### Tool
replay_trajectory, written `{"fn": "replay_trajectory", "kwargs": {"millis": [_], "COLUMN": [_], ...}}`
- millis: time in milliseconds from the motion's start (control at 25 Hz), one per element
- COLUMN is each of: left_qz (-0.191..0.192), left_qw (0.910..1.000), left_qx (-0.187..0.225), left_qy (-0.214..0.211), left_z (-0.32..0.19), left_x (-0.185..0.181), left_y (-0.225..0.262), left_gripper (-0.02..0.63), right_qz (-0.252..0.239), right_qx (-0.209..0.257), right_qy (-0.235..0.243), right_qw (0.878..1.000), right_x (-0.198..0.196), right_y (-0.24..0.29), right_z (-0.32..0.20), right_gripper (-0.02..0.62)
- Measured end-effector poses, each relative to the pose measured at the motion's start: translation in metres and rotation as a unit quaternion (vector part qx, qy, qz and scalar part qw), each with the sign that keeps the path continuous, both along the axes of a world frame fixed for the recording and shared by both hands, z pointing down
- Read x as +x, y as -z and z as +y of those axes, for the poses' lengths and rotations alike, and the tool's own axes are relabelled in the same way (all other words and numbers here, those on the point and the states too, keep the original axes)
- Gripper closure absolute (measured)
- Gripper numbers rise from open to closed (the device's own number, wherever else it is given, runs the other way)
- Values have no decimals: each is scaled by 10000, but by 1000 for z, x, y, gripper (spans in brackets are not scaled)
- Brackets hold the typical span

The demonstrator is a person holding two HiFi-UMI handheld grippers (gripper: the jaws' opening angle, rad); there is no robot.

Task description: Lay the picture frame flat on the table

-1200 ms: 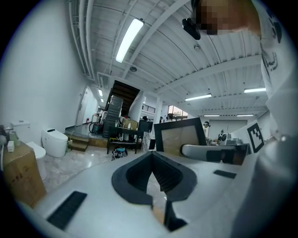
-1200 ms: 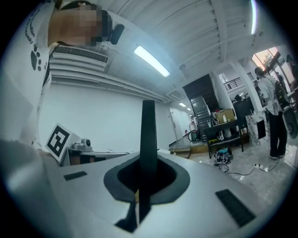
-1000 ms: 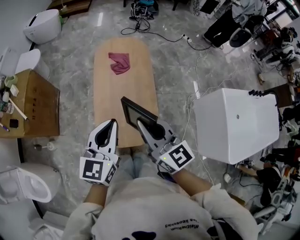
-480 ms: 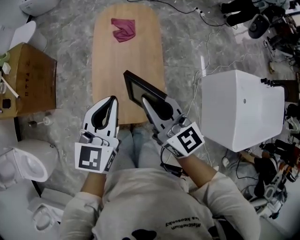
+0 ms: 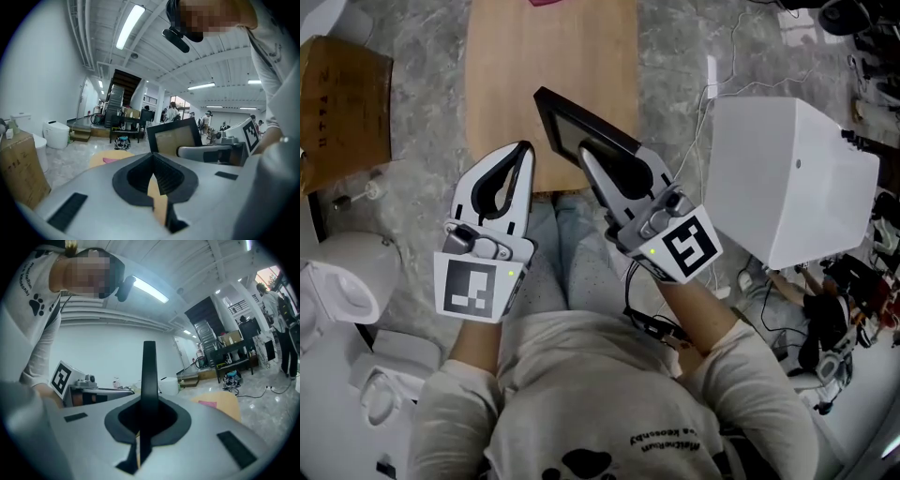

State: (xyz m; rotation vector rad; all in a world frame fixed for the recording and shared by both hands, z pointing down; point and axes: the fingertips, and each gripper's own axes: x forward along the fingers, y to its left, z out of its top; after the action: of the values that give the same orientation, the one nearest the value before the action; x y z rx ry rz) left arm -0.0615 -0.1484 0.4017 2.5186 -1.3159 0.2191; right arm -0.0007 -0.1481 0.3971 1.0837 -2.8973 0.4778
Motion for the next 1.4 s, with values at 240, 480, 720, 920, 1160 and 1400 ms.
{"fn": "replay_trajectory", "kwargs": {"millis": [240, 480, 720, 920, 1160, 1400], "left_qz": [22, 15, 120, 36, -93, 68], "left_qw": [10000, 10000, 9999, 9997, 9984, 9961], "left_qx": [32, -94, -98, -223, -553, -869], "left_qy": [-5, 26, 14, 55, -54, -145], "left_z": [14, 18, 15, 13, 25, 26], "left_x": [1, 4, 5, 1, -1, 1], "left_y": [-29, -52, -68, -86, -115, -138], "left_gripper": [598, 598, 598, 598, 598, 598], "right_qz": [-56, -130, -119, -107, -99, -166], "right_qx": [-74, -165, -271, -339, -523, -705], "right_qy": [35, 55, 99, 192, 321, 377], "right_qw": [10000, 9998, 9995, 9992, 9981, 9967], "right_x": [0, 1, 3, 3, 1, -2], "right_y": [-33, -57, -75, -91, -114, -130], "right_z": [13, 18, 16, 15, 24, 23], "right_gripper": [577, 577, 577, 577, 577, 577]}}
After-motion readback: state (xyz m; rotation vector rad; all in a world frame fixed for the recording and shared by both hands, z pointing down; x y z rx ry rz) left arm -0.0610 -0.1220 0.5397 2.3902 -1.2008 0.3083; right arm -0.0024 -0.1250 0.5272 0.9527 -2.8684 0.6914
